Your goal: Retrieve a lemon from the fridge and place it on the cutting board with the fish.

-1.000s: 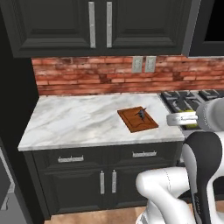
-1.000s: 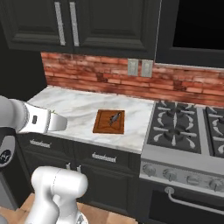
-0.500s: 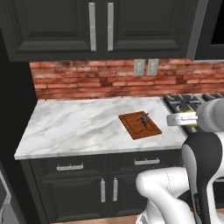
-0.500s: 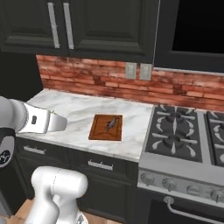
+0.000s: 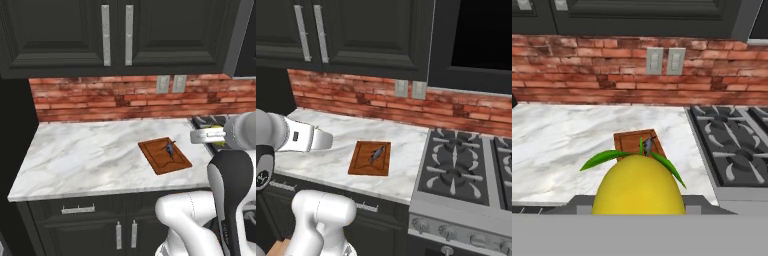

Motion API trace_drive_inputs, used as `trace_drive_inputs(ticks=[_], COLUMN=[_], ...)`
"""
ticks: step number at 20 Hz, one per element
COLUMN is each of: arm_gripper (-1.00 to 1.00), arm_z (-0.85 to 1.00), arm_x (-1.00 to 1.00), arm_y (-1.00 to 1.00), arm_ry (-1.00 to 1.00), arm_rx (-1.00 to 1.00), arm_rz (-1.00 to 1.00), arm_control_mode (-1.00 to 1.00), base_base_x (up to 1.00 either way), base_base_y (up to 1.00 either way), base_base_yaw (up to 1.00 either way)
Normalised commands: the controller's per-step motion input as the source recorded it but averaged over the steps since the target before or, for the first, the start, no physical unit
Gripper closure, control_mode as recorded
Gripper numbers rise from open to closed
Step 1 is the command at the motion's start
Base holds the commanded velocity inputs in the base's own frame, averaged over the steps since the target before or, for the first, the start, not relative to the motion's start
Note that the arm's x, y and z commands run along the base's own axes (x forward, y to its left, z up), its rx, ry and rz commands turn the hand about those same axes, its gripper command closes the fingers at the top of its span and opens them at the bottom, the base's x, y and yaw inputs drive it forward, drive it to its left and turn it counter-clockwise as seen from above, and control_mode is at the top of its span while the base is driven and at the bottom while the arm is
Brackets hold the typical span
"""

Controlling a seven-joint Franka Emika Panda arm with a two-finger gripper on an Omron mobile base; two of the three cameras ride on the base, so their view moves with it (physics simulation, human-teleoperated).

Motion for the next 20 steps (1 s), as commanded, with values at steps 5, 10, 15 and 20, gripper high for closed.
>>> trace_drive_inputs(ticks=[5, 10, 15, 20], arm_gripper=[1.00, 1.00, 1.00, 1.00], arm_z=[0.00, 0.00, 0.00, -0.02], arm_x=[0.00, 0.00, 0.00, 0.00], arm_y=[0.00, 0.00, 0.00, 0.00], arm_ry=[0.00, 0.00, 0.00, 0.01], arm_rx=[0.00, 0.00, 0.00, 0.00], arm_rz=[0.00, 0.00, 0.00, 0.00], arm_control_mode=[1.00, 1.00, 1.00, -1.00], base_base_x=[0.17, 0.06, 0.00, 0.00], base_base_y=[0.00, 0.00, 0.00, 0.00], base_base_yaw=[0.00, 0.00, 0.00, 0.00])
